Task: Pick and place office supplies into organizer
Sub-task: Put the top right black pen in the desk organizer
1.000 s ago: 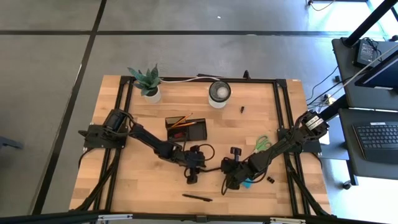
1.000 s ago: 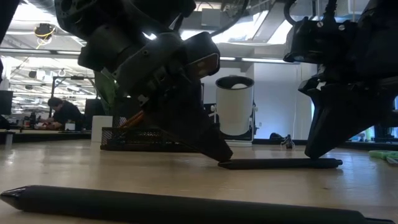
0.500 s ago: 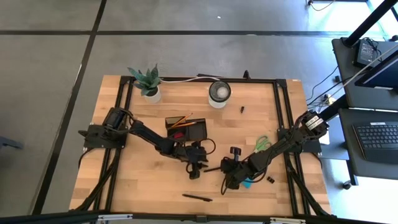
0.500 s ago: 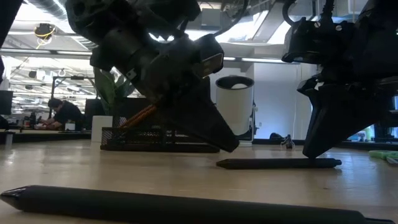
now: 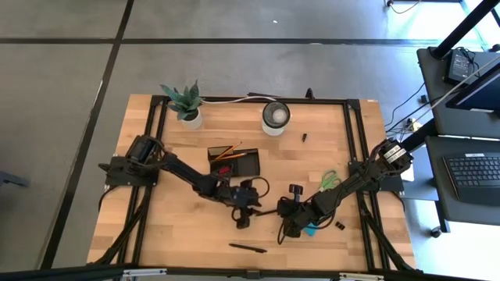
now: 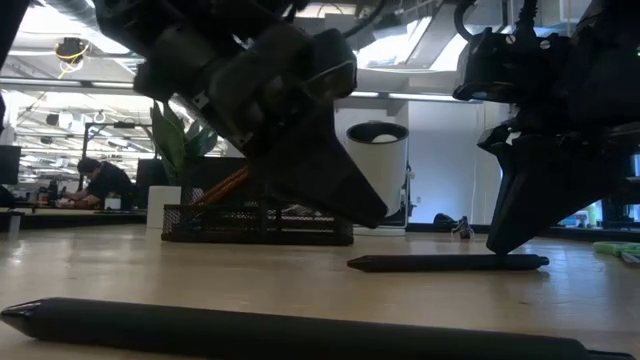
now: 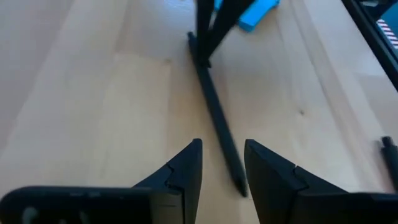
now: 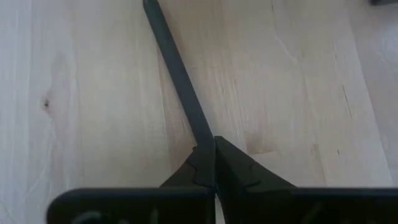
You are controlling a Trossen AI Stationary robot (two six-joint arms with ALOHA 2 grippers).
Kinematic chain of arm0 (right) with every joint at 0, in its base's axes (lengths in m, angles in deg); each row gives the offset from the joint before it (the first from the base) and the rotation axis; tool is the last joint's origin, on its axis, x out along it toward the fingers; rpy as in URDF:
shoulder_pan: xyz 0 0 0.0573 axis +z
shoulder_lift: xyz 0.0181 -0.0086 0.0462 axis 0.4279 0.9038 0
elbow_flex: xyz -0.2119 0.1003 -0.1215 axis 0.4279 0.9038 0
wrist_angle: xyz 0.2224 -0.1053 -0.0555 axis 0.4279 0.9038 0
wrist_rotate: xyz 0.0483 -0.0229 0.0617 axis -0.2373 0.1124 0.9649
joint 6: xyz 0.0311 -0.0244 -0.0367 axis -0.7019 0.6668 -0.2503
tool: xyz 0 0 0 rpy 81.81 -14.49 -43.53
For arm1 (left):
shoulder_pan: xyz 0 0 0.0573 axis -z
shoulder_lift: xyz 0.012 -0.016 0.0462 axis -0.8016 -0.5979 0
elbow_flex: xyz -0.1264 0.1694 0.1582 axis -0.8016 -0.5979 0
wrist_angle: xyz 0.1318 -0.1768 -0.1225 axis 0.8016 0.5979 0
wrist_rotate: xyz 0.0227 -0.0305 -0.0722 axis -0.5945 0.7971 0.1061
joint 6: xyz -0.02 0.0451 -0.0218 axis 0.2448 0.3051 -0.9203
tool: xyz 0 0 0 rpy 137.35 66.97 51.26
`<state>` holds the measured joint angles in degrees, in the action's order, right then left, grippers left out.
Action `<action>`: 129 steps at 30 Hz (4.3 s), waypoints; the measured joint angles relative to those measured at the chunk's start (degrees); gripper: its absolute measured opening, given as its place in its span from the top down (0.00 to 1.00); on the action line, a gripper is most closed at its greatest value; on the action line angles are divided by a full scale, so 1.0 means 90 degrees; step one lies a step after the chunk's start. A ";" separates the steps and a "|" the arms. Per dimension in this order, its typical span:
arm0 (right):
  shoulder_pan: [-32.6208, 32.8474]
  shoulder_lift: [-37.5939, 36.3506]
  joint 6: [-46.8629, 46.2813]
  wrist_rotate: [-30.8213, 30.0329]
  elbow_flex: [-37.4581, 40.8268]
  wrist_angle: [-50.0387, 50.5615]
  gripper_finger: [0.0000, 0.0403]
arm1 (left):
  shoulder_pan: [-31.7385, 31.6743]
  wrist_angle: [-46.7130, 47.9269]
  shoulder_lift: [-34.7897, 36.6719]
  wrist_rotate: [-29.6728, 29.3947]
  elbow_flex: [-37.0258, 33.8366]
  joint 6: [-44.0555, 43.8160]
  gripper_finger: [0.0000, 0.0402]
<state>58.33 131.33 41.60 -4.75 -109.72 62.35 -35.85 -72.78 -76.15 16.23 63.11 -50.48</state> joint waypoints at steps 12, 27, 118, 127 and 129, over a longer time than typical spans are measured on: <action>0.0000 0.0067 -0.0206 -0.0044 -0.0010 -0.0093 0.98 | 0.0384 0.0136 -0.0131 -0.0663 0.0005 -0.0373 0.72; 0.0000 0.0517 -0.0158 -0.0077 -0.0046 -0.0584 0.98 | 0.0400 0.0805 -0.0567 -0.0706 0.0574 -0.0748 0.72; 0.0710 -0.0367 0.0629 -0.2002 0.2528 -0.4943 0.30 | 0.0063 0.1576 -0.0517 0.0038 0.0559 -0.1004 0.95; 0.0338 -0.0381 -0.0051 -0.0743 0.2501 -0.4181 0.34 | 0.0029 0.1626 -0.0517 -0.0066 0.0561 -0.1281 0.96; 0.0330 -0.0384 0.0071 -0.0724 0.2499 -0.4154 0.35 | 0.0027 0.1613 -0.0517 -0.0056 0.0545 -0.1319 0.96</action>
<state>61.30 127.88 42.23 -11.27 -87.23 24.97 -35.61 -58.25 -80.81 15.73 68.02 -62.35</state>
